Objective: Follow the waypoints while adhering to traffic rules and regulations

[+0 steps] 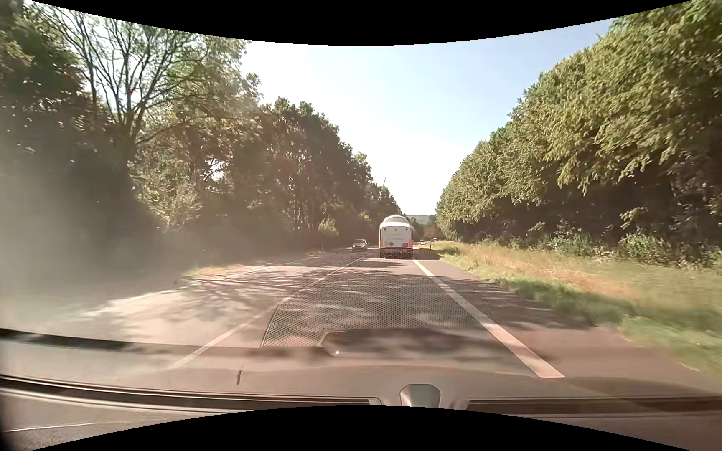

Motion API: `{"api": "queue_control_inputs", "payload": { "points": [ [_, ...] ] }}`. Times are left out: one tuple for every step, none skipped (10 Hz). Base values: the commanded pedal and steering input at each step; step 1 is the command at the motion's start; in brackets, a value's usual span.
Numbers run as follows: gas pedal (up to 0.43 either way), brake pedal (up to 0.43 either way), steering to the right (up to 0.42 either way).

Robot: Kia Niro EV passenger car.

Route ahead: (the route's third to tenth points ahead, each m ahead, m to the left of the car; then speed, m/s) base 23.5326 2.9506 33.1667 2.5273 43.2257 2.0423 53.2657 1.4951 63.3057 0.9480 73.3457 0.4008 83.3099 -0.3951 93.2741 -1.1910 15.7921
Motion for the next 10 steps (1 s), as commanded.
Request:
{"api": "queue_control_inputs", "payload": {
  "points": [
    [0.02,0.006,0.005],
    [0.02,0.006,0.006],
    [0.02,0.006,0.006],
    [0.02,0.006,0.007],
    [0.02,0.006,0.007],
    [0.02,0.006,0.007],
    [0.02,0.006,0.007],
    [0.02,0.006,0.007],
    [0.02,0.006,0.007],
    [0.02,0.006,0.007]
  ]
}}
